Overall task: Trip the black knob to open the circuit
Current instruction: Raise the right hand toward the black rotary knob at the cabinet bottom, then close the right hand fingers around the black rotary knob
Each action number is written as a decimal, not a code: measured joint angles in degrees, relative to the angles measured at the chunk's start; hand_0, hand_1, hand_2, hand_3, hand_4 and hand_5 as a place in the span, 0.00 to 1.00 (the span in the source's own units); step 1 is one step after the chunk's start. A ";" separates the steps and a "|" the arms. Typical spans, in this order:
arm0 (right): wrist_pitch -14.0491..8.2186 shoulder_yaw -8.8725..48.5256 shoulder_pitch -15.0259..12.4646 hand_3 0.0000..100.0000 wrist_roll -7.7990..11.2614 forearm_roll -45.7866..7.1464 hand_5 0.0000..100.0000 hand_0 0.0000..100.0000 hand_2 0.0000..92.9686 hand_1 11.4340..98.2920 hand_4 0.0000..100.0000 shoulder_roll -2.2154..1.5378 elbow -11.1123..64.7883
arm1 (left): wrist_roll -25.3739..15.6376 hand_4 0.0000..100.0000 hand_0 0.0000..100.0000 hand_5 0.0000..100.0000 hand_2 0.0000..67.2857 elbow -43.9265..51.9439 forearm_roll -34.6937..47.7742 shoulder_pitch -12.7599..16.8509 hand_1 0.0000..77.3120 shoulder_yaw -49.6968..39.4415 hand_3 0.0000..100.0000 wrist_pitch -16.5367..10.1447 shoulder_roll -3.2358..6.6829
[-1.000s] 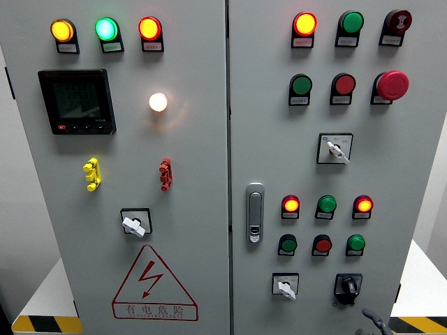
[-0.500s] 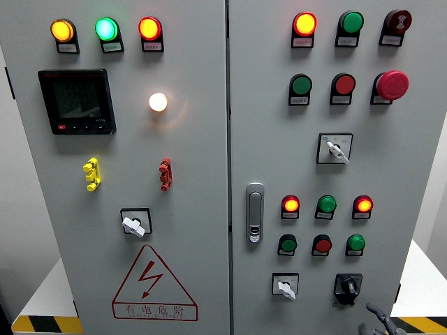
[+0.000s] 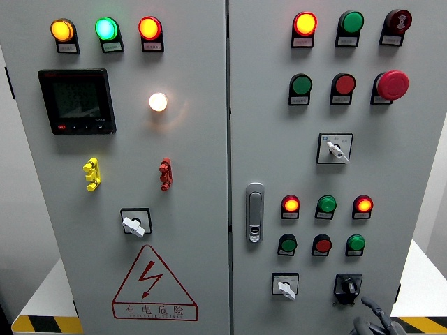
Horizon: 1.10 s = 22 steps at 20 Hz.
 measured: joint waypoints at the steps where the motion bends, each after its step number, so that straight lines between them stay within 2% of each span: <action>1: 0.00 -0.08 0.11 0.73 -0.13 0.00 0.90 0.73 0.01 0.36 0.85 0.05 0.02 | 0.00 0.07 0.00 0.02 0.19 0.00 0.00 0.00 0.04 0.00 0.21 0.00 -0.01; 3: 0.00 -0.20 0.20 0.74 -0.27 0.03 0.91 0.73 0.01 0.36 0.85 0.11 0.10 | 0.00 0.07 0.00 0.02 0.19 0.00 0.00 0.00 0.04 0.00 0.21 0.00 -0.03; 7: -0.08 -0.31 0.31 0.76 -0.58 0.33 0.97 0.74 0.01 0.36 0.88 0.20 0.13 | 0.00 0.07 0.00 0.02 0.19 0.00 0.00 0.01 0.04 0.00 0.21 0.00 0.01; 22: -0.09 -1.65 0.42 0.82 -0.77 0.42 1.00 0.74 0.02 0.36 0.92 0.30 0.13 | 0.00 0.07 0.00 0.02 0.19 0.00 0.00 -0.01 0.04 0.00 0.21 0.00 -0.02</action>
